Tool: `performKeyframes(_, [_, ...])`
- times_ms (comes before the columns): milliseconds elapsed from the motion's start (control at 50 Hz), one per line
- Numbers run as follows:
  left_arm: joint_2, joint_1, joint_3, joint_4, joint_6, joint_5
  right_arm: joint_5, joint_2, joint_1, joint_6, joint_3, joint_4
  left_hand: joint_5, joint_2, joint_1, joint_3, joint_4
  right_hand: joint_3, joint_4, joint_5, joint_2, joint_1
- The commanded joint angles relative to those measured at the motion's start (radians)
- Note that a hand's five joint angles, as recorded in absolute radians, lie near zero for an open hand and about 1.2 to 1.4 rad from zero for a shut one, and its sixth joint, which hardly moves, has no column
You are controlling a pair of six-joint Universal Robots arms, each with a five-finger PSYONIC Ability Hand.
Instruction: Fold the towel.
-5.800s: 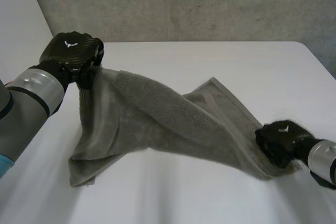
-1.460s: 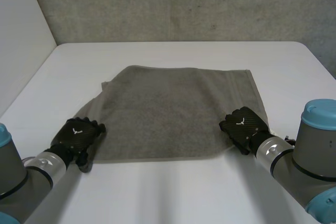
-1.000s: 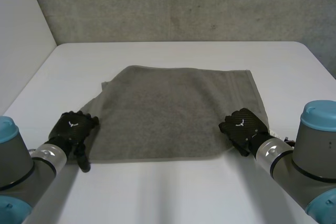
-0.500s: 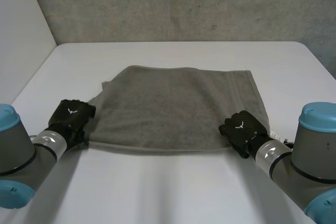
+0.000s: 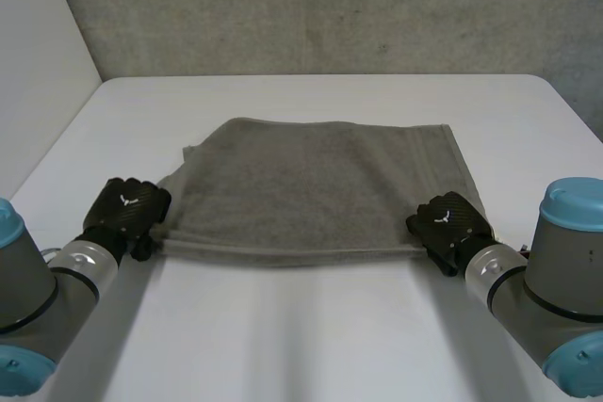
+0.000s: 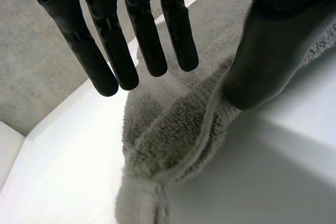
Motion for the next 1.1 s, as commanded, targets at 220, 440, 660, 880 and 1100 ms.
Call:
performKeyframes(220, [-0.003,-0.016,-0.034,0.047,0.01,0.003,-0.001,0.006,0.009,-0.001,0.0,-0.001,-0.266,-0.087,-0.088,-0.087,-0.085,0.064,0.069,0.099,0.071,0.197])
performKeyframes(440, [-0.008,-0.048,-0.06,0.035,0.013,0.006,-0.003,0.018,0.01,-0.004,0.0,-0.001,-0.051,0.127,0.127,0.128,0.13,0.064,0.069,0.099,0.071,0.197])
performKeyframes(660, [-0.02,-0.045,-0.049,0.044,0.014,0.002,-0.003,0.024,0.009,-0.007,-0.001,0.001,-0.065,0.113,0.112,0.113,0.115,0.064,0.069,0.099,0.071,0.197])
performKeyframes(880, [-0.064,-0.044,-0.037,0.041,0.023,0.0,-0.001,0.024,0.009,-0.006,-0.001,0.001,-0.189,-0.01,-0.011,-0.01,-0.008,0.064,0.069,0.099,0.071,0.197])
performKeyframes(1100, [-0.072,-0.039,-0.041,0.04,0.122,-0.003,-0.001,0.024,0.009,-0.007,0.0,-0.001,-0.18,-0.002,-0.002,-0.001,0.0,0.064,0.069,0.099,0.071,0.197])
